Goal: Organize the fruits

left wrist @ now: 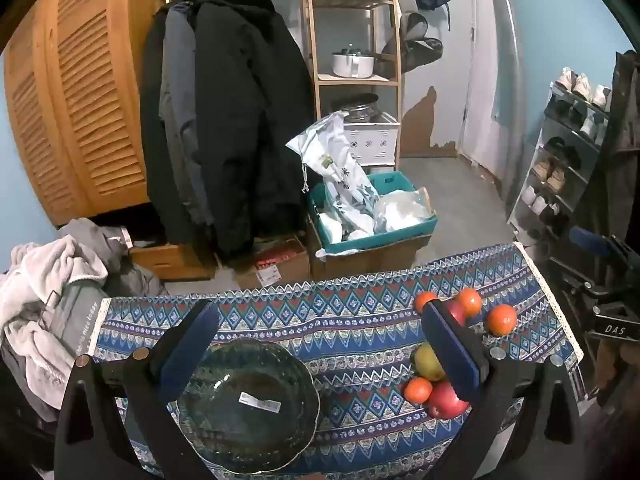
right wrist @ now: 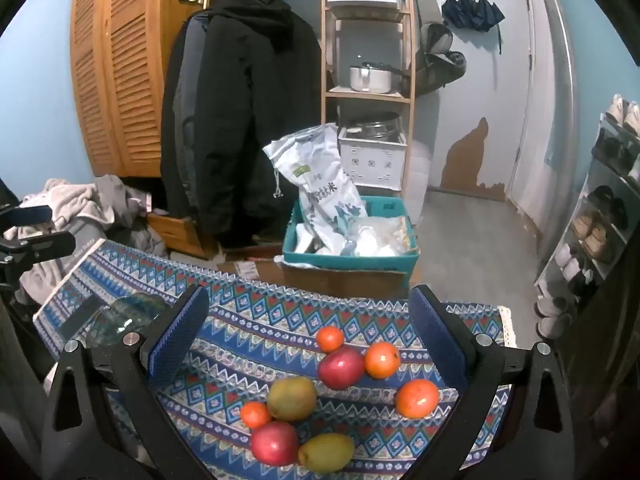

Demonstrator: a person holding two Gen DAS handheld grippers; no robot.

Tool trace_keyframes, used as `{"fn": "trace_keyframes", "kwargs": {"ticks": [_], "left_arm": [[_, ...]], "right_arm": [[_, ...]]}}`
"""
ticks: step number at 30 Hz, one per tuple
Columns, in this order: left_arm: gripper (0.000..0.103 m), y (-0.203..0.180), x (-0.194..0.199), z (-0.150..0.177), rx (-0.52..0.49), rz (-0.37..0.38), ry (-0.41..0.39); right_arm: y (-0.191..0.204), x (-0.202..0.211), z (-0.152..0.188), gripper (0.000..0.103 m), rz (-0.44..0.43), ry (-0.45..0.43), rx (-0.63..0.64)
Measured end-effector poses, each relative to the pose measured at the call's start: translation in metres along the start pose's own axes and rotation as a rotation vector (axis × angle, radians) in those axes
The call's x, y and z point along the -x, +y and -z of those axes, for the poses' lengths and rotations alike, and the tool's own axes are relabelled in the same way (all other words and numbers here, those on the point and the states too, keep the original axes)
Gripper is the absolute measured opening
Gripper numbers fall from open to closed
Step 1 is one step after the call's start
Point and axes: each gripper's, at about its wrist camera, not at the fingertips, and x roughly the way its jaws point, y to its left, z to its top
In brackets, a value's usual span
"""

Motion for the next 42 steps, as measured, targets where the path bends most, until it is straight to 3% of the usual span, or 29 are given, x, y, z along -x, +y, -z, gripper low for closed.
{"fn": "trace_keyframes", "kwargs": {"ticks": [42], "left_arm": [[0.102,-0.002,0.002,0.005,-0.012,0.026,-0.025]], "right_arm": [[0.002,-0.003,0.001,0.098,-0.001,0.010,0.001]]}}
